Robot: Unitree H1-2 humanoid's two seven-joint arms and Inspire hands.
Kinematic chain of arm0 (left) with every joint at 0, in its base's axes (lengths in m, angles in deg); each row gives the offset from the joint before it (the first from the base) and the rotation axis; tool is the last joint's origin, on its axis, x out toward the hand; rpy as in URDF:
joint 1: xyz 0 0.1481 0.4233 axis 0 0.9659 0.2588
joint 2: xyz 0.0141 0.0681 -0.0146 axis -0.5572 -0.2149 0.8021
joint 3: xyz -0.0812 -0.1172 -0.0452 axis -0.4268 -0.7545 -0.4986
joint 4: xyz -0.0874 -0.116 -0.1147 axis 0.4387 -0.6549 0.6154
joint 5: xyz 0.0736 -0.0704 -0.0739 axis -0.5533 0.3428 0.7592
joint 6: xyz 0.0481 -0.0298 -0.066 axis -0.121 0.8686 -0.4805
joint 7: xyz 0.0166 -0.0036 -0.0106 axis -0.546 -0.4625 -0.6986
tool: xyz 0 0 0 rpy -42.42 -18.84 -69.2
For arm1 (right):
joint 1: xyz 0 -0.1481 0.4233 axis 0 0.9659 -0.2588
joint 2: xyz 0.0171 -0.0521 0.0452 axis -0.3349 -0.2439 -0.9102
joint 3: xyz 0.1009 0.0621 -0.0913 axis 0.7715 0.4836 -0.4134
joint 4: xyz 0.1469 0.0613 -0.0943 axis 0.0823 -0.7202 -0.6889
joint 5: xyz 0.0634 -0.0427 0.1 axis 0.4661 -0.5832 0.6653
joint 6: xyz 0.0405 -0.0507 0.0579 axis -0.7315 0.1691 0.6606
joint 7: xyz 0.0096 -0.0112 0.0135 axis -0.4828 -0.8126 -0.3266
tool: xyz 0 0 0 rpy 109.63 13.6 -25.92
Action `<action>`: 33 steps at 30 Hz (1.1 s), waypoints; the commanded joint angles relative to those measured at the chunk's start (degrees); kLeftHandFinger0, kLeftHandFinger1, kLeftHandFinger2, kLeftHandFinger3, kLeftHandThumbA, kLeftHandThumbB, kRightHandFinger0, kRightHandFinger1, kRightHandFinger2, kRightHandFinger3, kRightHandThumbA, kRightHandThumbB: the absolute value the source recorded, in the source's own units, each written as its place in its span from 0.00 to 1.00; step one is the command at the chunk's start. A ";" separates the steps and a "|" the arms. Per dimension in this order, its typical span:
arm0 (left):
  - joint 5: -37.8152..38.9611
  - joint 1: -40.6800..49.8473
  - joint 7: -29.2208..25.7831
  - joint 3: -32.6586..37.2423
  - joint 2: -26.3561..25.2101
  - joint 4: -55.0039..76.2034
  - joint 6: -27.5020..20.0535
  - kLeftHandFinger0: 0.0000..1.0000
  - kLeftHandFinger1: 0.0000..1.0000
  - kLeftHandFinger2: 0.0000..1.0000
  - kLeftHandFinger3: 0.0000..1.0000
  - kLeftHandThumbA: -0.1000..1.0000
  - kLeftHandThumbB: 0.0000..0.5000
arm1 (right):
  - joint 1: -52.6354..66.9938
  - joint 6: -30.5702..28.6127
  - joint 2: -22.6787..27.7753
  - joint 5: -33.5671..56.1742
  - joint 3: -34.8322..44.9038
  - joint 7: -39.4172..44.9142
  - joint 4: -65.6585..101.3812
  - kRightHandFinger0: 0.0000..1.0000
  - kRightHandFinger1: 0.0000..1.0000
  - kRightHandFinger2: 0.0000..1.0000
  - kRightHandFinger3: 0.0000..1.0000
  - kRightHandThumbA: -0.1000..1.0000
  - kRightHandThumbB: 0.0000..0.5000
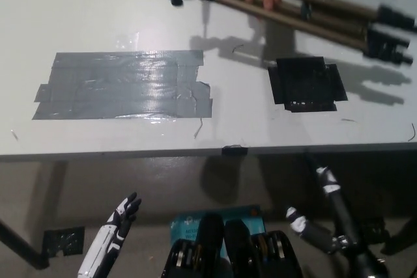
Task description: A person hands a tripod to the robot which it grabs with its right hand and places in the middle of the table in front of it
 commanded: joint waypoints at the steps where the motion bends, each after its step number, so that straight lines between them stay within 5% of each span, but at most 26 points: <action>1: 0.08 0.78 0.00 -0.27 -0.17 0.60 -3.69 1.00 1.00 1.00 1.00 1.00 0.74 | -4.04 -2.64 1.35 -21.47 5.22 -7.15 18.25 1.00 1.00 1.00 1.00 0.69 0.61; 5: -0.60 1.83 -0.45 0.00 0.21 0.95 -3.69 1.00 1.00 1.00 1.00 1.00 0.73 | -9.58 -0.27 1.88 -28.08 6.72 -7.59 19.25 1.00 1.00 1.00 1.00 0.74 0.74; 12: -0.49 1.21 -1.01 -0.43 0.26 1.01 -3.69 1.00 1.00 1.00 1.00 1.00 0.74 | -19.47 7.45 2.92 -35.63 6.95 -3.91 16.85 1.00 1.00 1.00 1.00 0.82 0.74; 33: 0.56 1.37 -0.50 -0.69 0.88 1.93 -3.69 1.00 1.00 1.00 1.00 1.00 0.76 | -44.66 15.47 11.54 -35.55 0.52 -0.80 -19.26 1.00 1.00 1.00 1.00 0.87 0.85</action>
